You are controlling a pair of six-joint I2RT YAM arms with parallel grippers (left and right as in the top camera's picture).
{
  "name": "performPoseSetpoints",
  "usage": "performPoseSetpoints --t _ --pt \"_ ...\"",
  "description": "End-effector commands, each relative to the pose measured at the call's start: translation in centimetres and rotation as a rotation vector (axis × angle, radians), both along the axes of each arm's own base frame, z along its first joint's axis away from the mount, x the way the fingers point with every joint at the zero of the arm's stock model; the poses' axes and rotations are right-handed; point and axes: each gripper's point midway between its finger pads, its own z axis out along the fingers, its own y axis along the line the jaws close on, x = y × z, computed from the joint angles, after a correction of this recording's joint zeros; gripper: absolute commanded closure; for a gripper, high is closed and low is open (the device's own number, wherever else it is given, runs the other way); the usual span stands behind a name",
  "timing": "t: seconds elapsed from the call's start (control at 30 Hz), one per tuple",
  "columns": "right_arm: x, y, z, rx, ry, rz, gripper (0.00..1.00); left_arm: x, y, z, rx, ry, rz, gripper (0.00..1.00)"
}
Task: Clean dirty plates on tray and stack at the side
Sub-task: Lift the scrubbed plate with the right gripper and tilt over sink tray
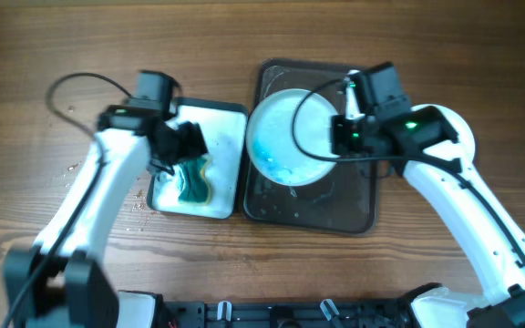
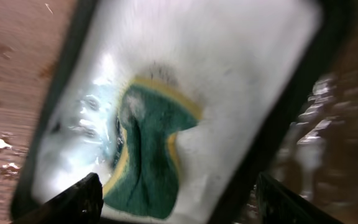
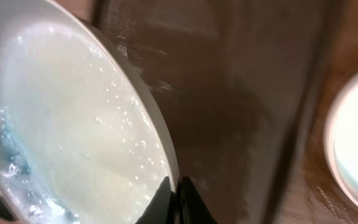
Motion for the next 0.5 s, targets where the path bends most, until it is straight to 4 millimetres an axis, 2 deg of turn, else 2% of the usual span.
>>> performPoseSetpoints --t 0.0,0.1,0.2,0.3,0.47 --pt "1.7 4.3 1.5 0.004 -0.082 0.050 0.96 0.3 1.4 8.4 -0.103 -0.199 0.054 0.21" --pt "2.8 8.1 1.5 -0.012 -0.169 0.072 0.96 -1.2 3.1 12.9 -0.103 -0.343 0.100 0.00" --pt "3.5 9.4 1.9 -0.097 -0.277 0.050 0.96 -2.7 3.7 15.9 -0.101 -0.456 0.115 0.00" --pt "3.6 10.4 3.7 -0.188 -0.418 0.025 0.96 -4.3 4.3 18.5 -0.077 -0.557 0.129 0.00" --pt "2.7 12.9 7.4 -0.371 -0.649 0.105 0.96 -5.9 4.4 20.6 -0.072 -0.643 0.130 0.00"
